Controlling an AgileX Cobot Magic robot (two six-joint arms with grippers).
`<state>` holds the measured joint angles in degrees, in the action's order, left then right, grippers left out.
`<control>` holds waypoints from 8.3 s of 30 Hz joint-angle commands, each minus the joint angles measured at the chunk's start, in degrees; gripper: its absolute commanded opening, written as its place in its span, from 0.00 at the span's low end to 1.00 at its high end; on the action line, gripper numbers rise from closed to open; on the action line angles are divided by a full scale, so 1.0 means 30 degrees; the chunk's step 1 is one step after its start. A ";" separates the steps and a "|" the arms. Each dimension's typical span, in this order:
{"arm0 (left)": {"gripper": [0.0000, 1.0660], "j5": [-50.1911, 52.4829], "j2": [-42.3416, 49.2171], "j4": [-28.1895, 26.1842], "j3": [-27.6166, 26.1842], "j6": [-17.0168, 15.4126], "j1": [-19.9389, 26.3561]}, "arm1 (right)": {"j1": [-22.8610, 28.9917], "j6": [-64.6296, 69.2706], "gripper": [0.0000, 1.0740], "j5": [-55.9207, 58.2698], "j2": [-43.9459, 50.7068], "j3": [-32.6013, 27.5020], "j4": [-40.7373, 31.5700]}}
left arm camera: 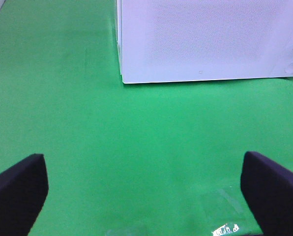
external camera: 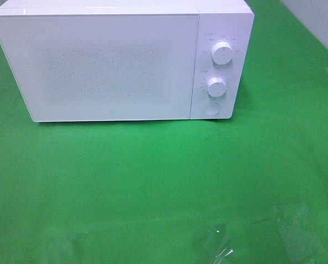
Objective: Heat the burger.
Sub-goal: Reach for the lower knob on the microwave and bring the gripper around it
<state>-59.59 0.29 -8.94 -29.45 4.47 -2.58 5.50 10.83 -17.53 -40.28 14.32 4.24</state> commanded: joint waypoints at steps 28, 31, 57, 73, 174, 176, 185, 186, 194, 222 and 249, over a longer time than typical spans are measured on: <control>0.94 0.0134 0.0477 -0.0095 0.0076 -0.0076 0.0019 | 0.0783 -0.3801 0.68 -1.4610 -1.4057 -0.0516 -0.4183; 0.94 0.0134 0.0477 -0.0095 0.0076 -0.0076 0.0019 | 0.2139 -0.4507 0.68 -1.5279 -1.4744 -0.0516 -0.6112; 0.94 0.0134 0.0477 -0.0095 0.0076 -0.0076 0.0019 | 1.2166 -0.7124 0.68 -1.8507 -2.0626 0.2846 -1.6043; 0.94 0.0134 0.0477 -0.0095 0.0076 -0.0076 0.0019 | 1.2109 -0.9263 0.68 -1.8220 -2.2460 0.6608 -1.6673; 0.94 0.0134 0.0344 0.0095 0.0076 -0.0076 0.0019 | 1.0332 -0.1127 0.00 -1.8545 -2.6452 1.1077 -0.9568; 0.94 0.0134 0.0344 0.0095 0.0076 -0.0076 0.0019 | 1.0332 0.5004 0.00 -1.9461 -2.6452 1.1077 -0.8709; 0.94 0.0134 0.0344 0.0095 0.0076 -0.0076 0.0019 | 1.0332 1.7475 0.00 -2.0779 -2.6452 1.1077 -0.8289; 0.94 0.0134 0.0344 0.0095 0.0076 -0.0076 0.0019 | 1.0332 1.7475 0.00 -2.0779 -2.6452 1.1077 -0.8289; 0.94 0.0134 0.0344 0.0095 0.0076 -0.0076 0.0019 | 1.0332 2.5573 0.00 -2.0779 -2.6452 1.1077 -0.7544; 0.94 0.0134 0.0344 0.0095 0.0076 -0.0076 0.0019 | 1.0332 2.8056 0.00 -2.0760 -2.6452 1.1077 -0.9034; 0.94 0.0134 0.0344 0.0095 0.0076 -0.0076 0.0019 | 1.0332 2.4771 0.49 -2.0531 -2.6394 1.1039 -1.3980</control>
<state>-59.59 0.29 -8.65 -29.45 4.47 -2.58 36.73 88.01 -68.01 -120.55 45.72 -39.42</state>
